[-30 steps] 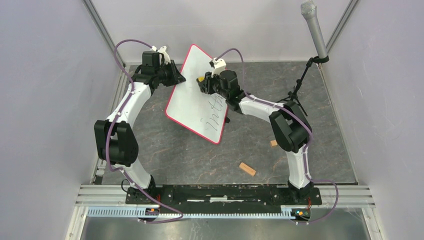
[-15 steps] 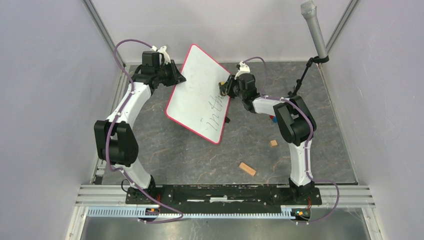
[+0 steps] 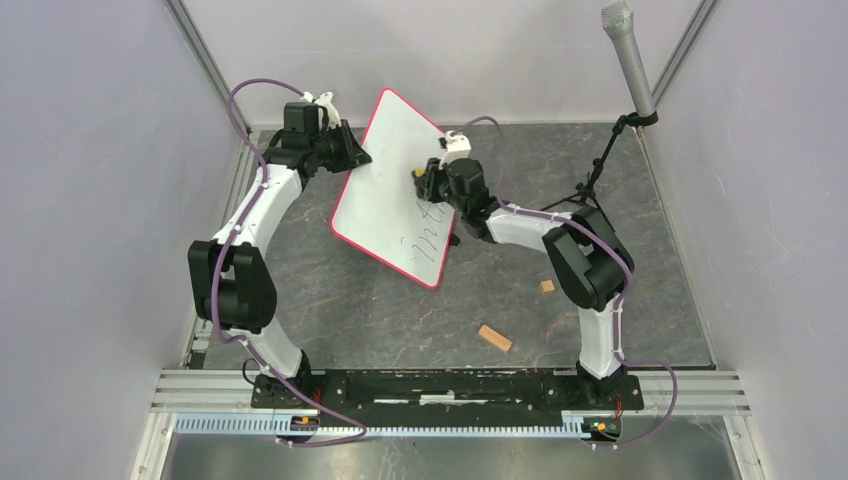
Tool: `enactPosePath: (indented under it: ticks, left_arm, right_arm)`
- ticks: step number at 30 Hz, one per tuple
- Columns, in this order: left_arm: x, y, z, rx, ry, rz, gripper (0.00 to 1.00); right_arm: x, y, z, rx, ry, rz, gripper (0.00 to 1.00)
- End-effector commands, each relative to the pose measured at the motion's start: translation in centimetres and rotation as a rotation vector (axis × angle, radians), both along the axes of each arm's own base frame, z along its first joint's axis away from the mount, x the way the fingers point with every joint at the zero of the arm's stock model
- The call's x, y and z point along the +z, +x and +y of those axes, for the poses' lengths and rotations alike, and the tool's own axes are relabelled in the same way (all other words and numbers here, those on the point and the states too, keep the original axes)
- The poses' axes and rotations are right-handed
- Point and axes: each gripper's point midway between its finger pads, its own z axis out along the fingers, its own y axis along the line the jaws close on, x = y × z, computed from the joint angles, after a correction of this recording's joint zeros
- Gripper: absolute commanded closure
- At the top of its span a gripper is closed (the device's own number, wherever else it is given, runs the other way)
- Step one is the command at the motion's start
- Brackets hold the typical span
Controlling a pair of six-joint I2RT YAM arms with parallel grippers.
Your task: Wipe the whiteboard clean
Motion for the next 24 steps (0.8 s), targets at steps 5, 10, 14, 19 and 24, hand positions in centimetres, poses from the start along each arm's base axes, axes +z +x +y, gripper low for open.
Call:
enactPosePath:
  ticks: [5,10,14,19,24]
  left_arm:
    - [0.1,-0.8,-0.7,-0.044,0.023,-0.008,0.98]
    - [0.3,-0.9,-0.6,-0.041,0.027,-0.016,0.98]
    - [0.3,-0.9,-0.8,-0.048,0.017,-0.011,0.98]
    - [0.1,-0.8,-0.6,-0.042,0.028,-0.01,0.98]
    - [-0.1,-0.8,-0.7,-0.042,0.025,-0.005,0.98]
  right_arm:
    - [-5.2,-5.5,3.4,0.139,0.021,0.146,0.74]
    - [-11.6,-4.9,-3.6,-0.046,0.117,0.336,0.76]
    - [-12.9,-4.6,-5.6,-0.095,0.104,0.38,0.75]
    - [-11.6,-4.8,-4.0,-0.047,0.072,0.353,0.74]
    - [-6.5,-6.6,1.3,0.084,0.047,0.2,0.74]
